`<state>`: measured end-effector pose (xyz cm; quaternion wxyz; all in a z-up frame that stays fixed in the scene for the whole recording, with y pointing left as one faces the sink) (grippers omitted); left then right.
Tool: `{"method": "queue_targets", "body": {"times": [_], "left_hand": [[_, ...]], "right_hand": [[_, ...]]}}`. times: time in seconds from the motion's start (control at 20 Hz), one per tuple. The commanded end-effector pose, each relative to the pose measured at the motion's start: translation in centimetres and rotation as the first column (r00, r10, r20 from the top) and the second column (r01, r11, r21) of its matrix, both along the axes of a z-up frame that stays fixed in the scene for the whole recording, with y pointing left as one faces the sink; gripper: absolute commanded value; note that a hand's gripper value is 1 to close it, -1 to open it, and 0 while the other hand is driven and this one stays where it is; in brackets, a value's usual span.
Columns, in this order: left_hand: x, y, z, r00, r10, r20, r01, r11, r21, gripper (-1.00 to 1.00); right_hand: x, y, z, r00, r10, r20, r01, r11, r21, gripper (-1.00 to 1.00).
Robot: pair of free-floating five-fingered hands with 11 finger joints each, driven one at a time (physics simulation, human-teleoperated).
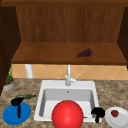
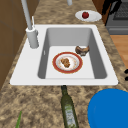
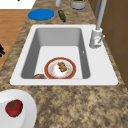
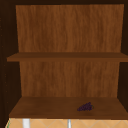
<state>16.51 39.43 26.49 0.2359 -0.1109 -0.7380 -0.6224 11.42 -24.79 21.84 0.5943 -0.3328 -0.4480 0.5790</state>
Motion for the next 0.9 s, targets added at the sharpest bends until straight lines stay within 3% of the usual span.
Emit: {"method": "queue_targets", "body": {"times": [0.0, 0.2, 0.25, 0.35, 0.6, 0.85], "left_hand": [[0.0, 0.0, 0.0, 1.0000, 0.000, 0.000, 0.000, 1.0000, 0.000, -1.00], [0.0, -0.2, 0.0, 1.0000, 0.000, 0.000, 0.000, 1.0000, 0.000, -1.00], [0.0, 0.0, 0.0, 1.0000, 0.000, 0.000, 0.000, 1.0000, 0.000, 0.00], [0.0, 0.0, 0.0, 0.9999, -0.010, 0.009, 0.009, 0.9999, 0.008, 0.00], [0.0, -0.1, 0.0, 0.9996, 0.002, 0.027, -0.002, 1.0000, 0.006, 0.00], [0.1, -0.1, 0.0, 0.9993, 0.009, 0.037, -0.009, 0.9999, 0.005, 0.00]], "right_hand": [[0.0, 0.0, 0.0, 1.000, 0.000, 0.000, 0.000, 1.000, 0.000, 0.00], [0.0, 0.0, 0.0, 1.000, 0.000, 0.000, 0.000, 1.000, 0.000, 0.00], [0.3, 0.1, 0.3, 1.000, 0.000, -0.001, 0.000, 1.000, 0.000, -1.00], [0.8, 0.5, 1.0, 0.999, -0.003, -0.035, 0.003, 1.000, 0.001, -1.00], [1.4, 1.0, 2.2, 0.998, 0.009, -0.054, -0.010, 1.000, -0.007, -1.00], [1.7, 1.7, 3.9, 0.999, 0.006, -0.041, -0.008, 1.000, -0.029, -1.00]]}}
